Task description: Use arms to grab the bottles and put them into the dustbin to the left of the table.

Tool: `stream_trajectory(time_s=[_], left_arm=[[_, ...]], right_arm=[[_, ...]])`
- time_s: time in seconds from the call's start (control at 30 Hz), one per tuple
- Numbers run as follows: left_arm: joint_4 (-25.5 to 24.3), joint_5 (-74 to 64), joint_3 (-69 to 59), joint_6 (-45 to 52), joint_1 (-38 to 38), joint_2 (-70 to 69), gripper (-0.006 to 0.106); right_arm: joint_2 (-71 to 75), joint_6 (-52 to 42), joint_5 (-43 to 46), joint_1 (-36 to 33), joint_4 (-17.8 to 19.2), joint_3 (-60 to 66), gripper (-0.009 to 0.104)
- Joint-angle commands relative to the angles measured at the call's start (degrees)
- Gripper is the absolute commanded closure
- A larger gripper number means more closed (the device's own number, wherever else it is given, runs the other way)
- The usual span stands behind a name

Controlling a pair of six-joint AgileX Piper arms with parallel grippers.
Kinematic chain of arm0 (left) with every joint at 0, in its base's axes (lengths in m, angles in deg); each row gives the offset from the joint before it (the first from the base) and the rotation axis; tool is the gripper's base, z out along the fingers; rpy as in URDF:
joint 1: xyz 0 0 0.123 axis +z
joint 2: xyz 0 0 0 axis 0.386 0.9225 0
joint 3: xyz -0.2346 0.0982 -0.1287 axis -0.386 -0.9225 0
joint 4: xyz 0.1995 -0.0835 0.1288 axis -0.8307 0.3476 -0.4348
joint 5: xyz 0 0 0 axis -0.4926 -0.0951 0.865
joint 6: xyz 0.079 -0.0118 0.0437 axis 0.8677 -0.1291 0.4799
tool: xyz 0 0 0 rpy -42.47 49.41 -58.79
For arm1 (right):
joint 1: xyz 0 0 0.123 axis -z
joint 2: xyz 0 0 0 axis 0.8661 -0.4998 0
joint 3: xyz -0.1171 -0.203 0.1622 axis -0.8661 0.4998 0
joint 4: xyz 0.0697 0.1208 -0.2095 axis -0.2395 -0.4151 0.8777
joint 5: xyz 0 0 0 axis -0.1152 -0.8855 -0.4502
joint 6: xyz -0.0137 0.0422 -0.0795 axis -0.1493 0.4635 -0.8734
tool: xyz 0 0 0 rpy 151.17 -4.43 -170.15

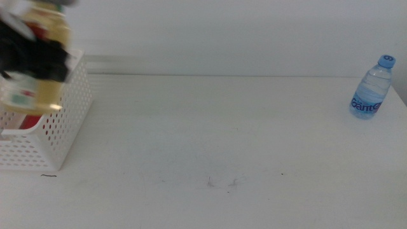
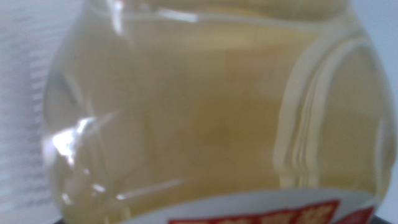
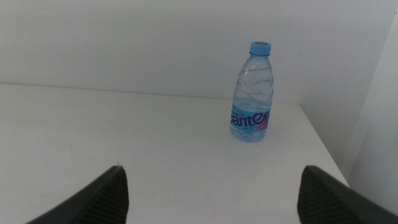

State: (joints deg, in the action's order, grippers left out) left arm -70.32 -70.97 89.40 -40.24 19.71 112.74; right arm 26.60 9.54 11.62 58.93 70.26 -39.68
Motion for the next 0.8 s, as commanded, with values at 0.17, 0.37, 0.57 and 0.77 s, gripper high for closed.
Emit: stream_trajectory(time_s=[0.17, 0.37, 0.57, 0.77], left_arm=[[0.96, -10.58, 16.93, 10.23, 15.62, 14.30, 0.102], [0.73, -8.79, 20.67, 13.04, 17.15, 23.50, 0.102], [2.20, -6.33, 20.67, 14.06, 17.15, 30.86, 0.100], [2.58, -5.63, 20.46, 14.06, 17.15, 34.57, 0.067]], right_arm=[[0.30, -0.30, 0.32, 0.50, 0.43, 0.22, 0.004], [0.30, -0.30, 0.32, 0.50, 0.43, 0.22, 0.004], [0.30, -0.30, 0.32, 0.50, 0.43, 0.22, 0.004], [0.30, -0.30, 0.32, 0.50, 0.43, 0.22, 0.004]])
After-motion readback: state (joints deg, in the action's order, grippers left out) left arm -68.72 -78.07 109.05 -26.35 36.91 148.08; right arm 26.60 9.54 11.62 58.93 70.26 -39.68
